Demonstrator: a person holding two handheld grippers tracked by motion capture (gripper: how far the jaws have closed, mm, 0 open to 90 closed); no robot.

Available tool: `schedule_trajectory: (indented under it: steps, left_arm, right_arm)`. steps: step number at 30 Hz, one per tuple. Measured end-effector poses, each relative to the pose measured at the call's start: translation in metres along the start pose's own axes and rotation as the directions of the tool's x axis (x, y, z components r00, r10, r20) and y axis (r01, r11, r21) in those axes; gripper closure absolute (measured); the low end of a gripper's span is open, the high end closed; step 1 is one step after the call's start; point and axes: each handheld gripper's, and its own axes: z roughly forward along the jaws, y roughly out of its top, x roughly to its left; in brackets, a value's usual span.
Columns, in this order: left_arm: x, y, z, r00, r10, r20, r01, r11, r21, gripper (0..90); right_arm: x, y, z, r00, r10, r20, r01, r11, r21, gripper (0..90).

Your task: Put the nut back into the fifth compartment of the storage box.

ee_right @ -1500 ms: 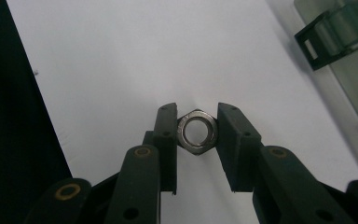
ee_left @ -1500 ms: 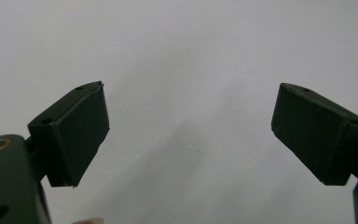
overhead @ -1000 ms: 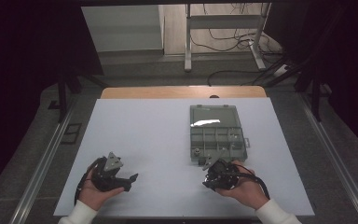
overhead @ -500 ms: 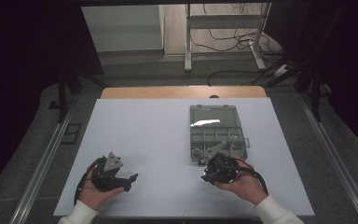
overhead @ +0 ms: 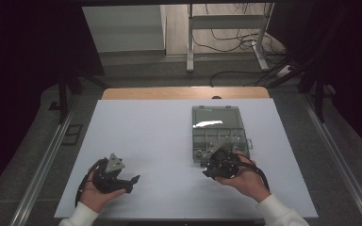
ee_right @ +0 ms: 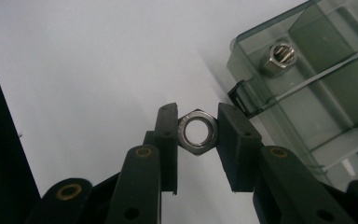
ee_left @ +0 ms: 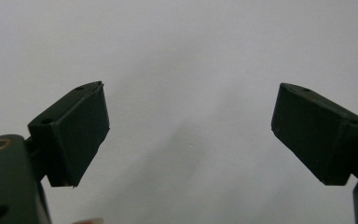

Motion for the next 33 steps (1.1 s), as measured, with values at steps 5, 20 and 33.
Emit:
schedule_trajectory:
  steps: [5,20,33]
  left_arm:
    - [0.000,0.000,0.000,1.0000,0.005,0.000,-0.005,1.0000,0.002,11.6]
    - [0.000,0.000,0.000,1.0000,0.002,0.000,-0.002,1.0000,0.002,11.6]
    - [0.000,0.000,0.000,1.0000,0.002,0.000,-0.002,1.0000,0.003,11.6]
  right_arm:
    - [-0.007,0.007,-0.002,0.9999,0.010,0.004,-0.010,1.000,-0.014,69.8]
    - [-0.022,0.017,-0.001,0.9990,0.042,0.016,-0.041,0.998,-0.040,69.9]
    - [-0.037,0.028,0.007,0.9965,0.082,0.017,-0.081,0.995,-0.052,69.8]
